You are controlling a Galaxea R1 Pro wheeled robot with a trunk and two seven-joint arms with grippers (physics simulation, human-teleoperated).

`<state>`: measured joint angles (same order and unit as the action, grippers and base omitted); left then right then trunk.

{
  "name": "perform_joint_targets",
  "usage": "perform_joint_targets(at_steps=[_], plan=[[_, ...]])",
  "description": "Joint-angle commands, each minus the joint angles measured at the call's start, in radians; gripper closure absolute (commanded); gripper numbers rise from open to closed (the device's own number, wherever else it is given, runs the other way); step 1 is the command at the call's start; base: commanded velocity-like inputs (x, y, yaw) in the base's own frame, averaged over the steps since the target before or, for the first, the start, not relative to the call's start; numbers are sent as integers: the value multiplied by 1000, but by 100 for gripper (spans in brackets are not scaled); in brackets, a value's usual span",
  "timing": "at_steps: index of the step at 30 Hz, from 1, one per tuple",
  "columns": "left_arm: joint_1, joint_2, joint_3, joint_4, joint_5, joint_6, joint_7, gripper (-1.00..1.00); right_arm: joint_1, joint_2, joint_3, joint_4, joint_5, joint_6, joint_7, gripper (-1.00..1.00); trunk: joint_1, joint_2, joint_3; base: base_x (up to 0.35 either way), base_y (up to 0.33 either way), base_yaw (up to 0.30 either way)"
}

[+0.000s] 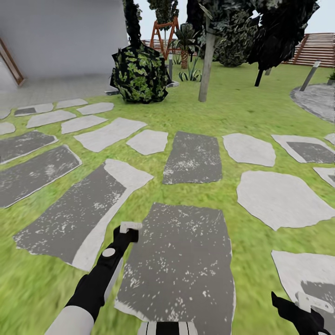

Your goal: Pick up the pesticide atomizer in the garden and spray insectifuge to fully cover both potted plants in the garden.

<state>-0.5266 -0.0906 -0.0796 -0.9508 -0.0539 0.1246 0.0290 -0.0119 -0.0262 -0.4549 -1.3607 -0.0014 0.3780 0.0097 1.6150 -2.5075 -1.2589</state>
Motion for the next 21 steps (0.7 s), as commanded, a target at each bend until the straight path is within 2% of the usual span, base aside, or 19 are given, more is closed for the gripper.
perform_joint_targets(at_steps=[1, 10, 16, 21], plan=[[0, 0, -1, -2, -5, 6, 4, 100, 0, 0, -1, -1, 0, 5, 1, -100, -1, 0, 3, 0, 0, 0], [0, -1, -2, -2, -4, 7, 3, 100, 0, 0, -2, -2, 0, 7, 1, -100, -5, 2, 38, 0, 0, 0], [0, -17, -2, -2, -4, 7, 3, 100, 0, -3, -2, -3, 0, 7, 1, -100, -7, 3, 67, 0, 0, -184], [0, -19, -2, -2, -3, 7, 3, 100, 0, -3, -2, -3, 0, 7, 1, -100, -10, 5, 92, 0, 0, -214]])
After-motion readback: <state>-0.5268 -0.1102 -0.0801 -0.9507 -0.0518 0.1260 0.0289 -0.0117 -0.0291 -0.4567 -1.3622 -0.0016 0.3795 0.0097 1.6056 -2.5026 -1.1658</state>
